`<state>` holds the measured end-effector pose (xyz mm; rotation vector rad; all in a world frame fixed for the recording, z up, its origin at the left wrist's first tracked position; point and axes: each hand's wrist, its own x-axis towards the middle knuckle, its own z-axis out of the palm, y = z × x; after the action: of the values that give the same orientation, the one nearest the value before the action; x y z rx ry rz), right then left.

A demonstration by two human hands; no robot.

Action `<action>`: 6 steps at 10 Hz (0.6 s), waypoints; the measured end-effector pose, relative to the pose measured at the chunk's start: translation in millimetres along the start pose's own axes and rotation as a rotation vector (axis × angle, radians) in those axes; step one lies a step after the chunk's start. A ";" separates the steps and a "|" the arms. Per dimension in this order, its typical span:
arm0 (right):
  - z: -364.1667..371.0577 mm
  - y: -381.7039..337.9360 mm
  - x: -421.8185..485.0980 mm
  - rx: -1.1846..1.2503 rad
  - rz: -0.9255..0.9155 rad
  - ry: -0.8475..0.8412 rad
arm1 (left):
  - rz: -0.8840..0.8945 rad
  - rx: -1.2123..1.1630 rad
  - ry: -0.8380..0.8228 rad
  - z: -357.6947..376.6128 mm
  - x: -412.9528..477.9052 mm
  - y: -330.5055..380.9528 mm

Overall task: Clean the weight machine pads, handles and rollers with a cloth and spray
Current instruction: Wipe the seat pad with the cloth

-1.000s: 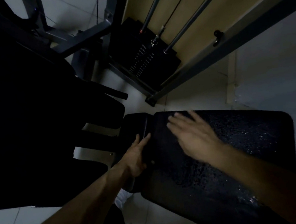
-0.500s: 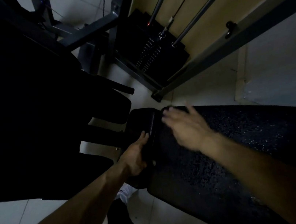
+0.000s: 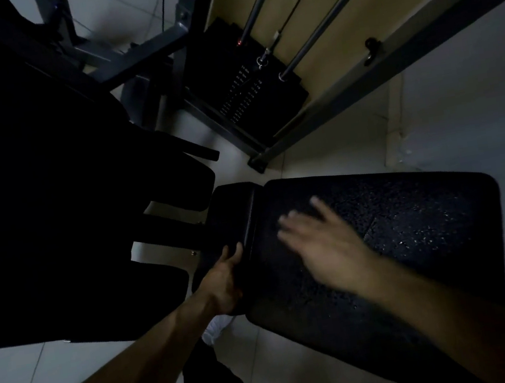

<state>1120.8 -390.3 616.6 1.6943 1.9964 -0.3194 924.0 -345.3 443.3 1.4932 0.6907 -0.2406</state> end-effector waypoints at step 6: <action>0.2 -49.5 -45.4 0.087 -0.153 -0.170 | -0.127 -0.293 0.226 10.2 -41.3 -7.6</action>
<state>1077.4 -439.0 632.8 1.5131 2.0140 -0.5909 890.0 -366.7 459.2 1.2071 0.9614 -0.0622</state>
